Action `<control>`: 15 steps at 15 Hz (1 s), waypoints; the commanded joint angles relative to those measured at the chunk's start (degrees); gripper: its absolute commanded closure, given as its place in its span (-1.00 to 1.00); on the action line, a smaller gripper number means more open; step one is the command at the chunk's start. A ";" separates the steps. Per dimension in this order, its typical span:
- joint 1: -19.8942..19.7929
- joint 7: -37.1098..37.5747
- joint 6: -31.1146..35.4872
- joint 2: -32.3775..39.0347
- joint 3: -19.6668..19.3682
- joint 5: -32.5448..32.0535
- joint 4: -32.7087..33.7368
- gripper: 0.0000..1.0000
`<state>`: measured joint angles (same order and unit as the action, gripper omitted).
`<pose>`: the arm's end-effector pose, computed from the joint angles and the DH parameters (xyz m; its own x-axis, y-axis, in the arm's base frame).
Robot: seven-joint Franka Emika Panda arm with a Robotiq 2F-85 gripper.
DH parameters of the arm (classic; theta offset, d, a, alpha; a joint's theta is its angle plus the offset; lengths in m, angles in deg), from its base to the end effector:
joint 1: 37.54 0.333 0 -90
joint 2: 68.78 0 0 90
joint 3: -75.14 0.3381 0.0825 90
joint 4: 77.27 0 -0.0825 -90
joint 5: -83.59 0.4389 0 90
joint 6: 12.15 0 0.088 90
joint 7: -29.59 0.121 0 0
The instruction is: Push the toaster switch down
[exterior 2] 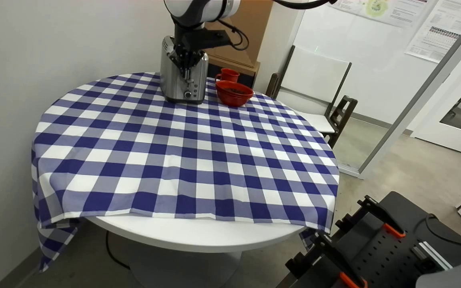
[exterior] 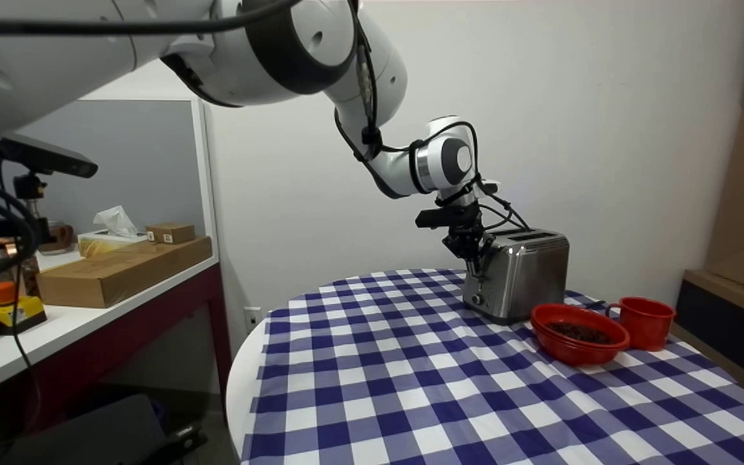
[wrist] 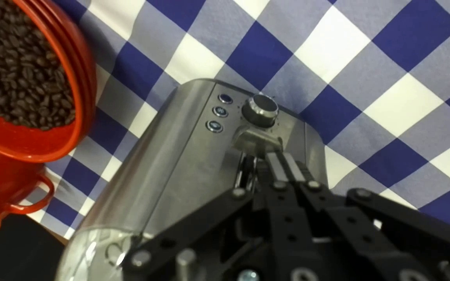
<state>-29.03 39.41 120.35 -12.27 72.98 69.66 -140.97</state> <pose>0.8549 0.0984 0.2030 0.9653 0.1259 0.2287 0.0793 -0.9761 0.2025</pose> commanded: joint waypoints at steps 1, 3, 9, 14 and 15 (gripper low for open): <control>-0.10 -0.54 -2.42 6.88 -1.08 1.80 7.66 1.00; -0.53 -0.67 -3.58 9.02 -1.17 2.48 9.46 1.00; -1.37 -1.51 -8.19 10.42 -0.61 4.36 13.43 1.00; -4.64 -7.33 -12.64 4.89 1.94 8.06 10.29 0.04; -5.33 -8.49 -13.31 3.47 2.26 8.59 8.79 -0.10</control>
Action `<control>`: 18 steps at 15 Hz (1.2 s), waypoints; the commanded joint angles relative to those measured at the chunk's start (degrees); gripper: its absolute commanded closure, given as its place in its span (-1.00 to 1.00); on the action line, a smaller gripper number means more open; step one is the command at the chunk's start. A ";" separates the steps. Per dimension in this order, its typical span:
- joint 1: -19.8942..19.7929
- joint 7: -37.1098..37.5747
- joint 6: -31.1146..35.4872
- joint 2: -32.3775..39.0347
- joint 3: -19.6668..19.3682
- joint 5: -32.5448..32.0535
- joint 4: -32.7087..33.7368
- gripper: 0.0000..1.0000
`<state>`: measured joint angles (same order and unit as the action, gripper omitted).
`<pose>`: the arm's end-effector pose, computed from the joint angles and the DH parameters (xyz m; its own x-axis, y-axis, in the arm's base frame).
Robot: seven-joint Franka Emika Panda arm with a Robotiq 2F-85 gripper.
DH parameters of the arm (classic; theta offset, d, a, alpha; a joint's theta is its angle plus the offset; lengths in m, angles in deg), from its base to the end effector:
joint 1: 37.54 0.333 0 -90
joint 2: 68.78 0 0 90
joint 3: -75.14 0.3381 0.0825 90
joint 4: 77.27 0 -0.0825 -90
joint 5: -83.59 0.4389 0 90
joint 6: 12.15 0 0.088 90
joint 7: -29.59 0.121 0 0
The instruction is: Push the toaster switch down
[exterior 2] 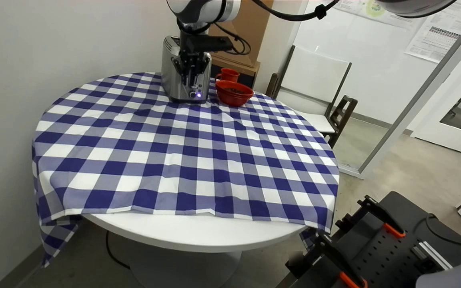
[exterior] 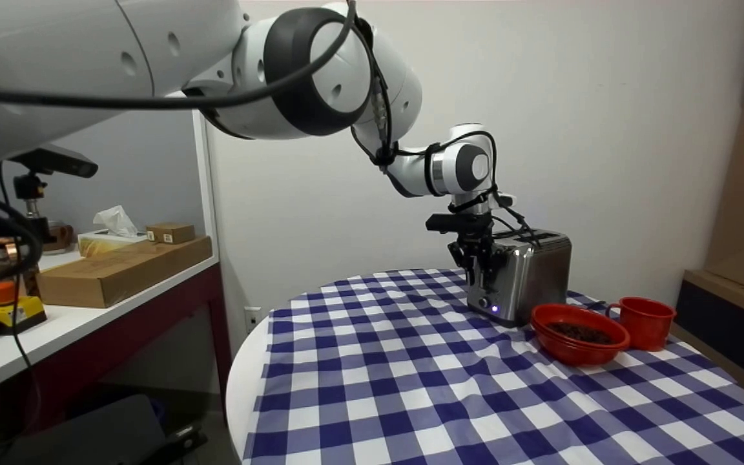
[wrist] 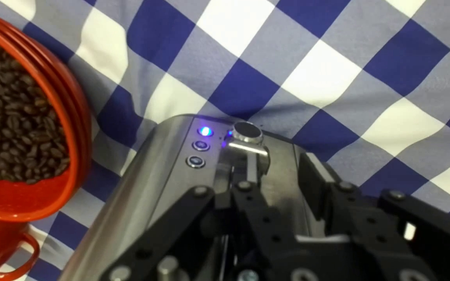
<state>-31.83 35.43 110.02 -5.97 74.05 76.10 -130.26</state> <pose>0.8679 0.0694 0.1875 0.9911 0.0604 0.1188 0.0458 -0.9914 0.1227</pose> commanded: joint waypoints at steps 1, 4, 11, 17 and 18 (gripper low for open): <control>-3.25 -5.84 -4.13 -4.87 1.61 2.69 -4.12 -0.27; -5.05 -9.46 -6.48 -11.33 1.81 2.79 -11.00 -0.71; -5.11 -11.93 -16.19 -28.10 0.66 0.16 -29.34 -1.00; -5.77 -8.82 -10.97 -40.86 0.20 0.71 -46.47 -1.00; -5.81 -8.11 -9.25 -42.98 0.03 0.73 -49.28 -1.00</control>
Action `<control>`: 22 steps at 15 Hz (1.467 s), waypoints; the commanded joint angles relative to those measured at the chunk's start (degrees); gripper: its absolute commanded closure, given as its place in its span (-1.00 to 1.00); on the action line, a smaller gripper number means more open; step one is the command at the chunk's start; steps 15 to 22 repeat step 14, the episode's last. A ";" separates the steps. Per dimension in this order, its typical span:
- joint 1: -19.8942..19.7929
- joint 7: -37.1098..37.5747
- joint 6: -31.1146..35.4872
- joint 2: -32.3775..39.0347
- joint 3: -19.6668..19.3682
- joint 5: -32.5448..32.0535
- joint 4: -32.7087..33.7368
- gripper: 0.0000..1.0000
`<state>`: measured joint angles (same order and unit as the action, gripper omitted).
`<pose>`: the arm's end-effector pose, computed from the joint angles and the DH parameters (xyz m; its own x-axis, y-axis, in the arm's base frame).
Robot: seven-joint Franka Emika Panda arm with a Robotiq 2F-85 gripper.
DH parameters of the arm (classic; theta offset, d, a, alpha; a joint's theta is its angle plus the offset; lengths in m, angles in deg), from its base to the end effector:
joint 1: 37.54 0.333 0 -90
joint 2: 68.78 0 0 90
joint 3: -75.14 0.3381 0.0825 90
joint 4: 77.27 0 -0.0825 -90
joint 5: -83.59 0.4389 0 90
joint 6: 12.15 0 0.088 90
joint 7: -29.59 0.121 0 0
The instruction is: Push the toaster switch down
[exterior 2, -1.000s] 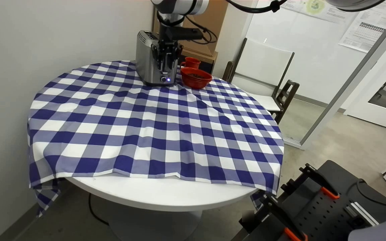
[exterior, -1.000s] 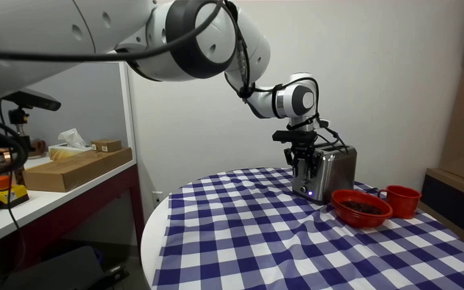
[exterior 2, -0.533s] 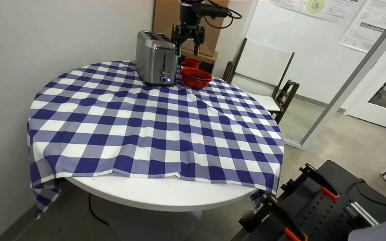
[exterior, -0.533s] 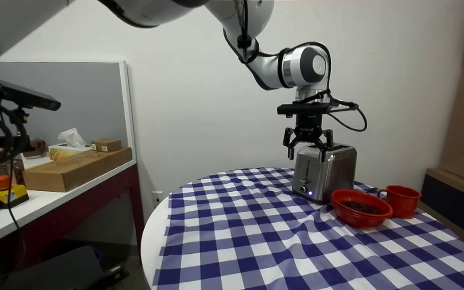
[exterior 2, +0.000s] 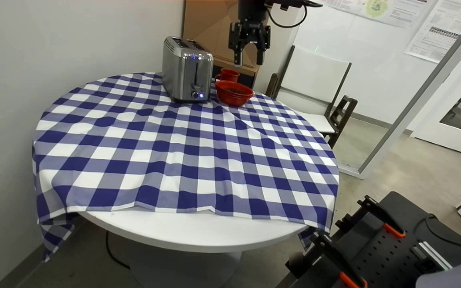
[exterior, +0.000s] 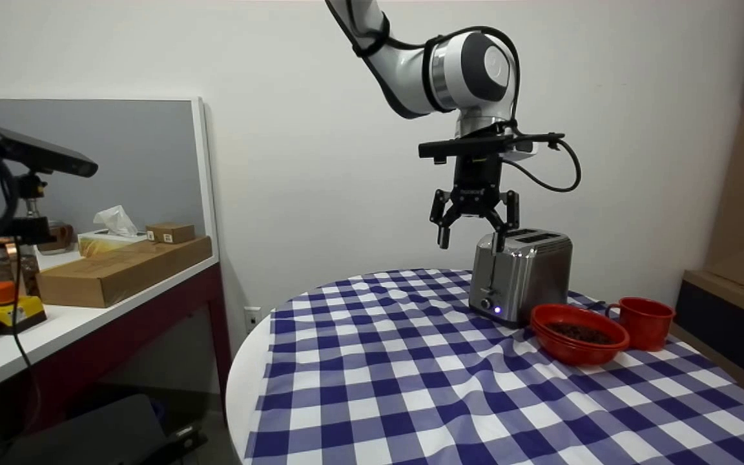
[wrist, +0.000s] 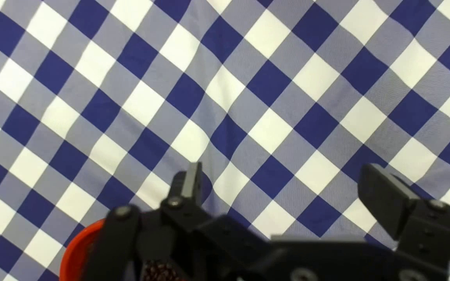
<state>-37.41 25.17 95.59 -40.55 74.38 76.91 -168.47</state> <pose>0.7172 -0.0172 0.3124 0.9719 0.1014 -0.2123 0.1231 -0.9882 0.0915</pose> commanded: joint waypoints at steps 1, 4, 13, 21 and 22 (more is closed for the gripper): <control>-0.15 3.00 7.65 -10.73 -0.44 -0.17 -13.90 -1.00; -0.35 3.47 13.48 -17.80 -0.64 -0.34 -22.76 -1.00; -0.58 1.91 17.05 -31.00 -0.38 0.96 -37.80 -1.00; -0.59 1.90 17.29 -32.31 -0.37 0.97 -39.09 -1.00; -0.59 1.90 17.29 -32.31 -0.37 0.97 -39.09 -1.00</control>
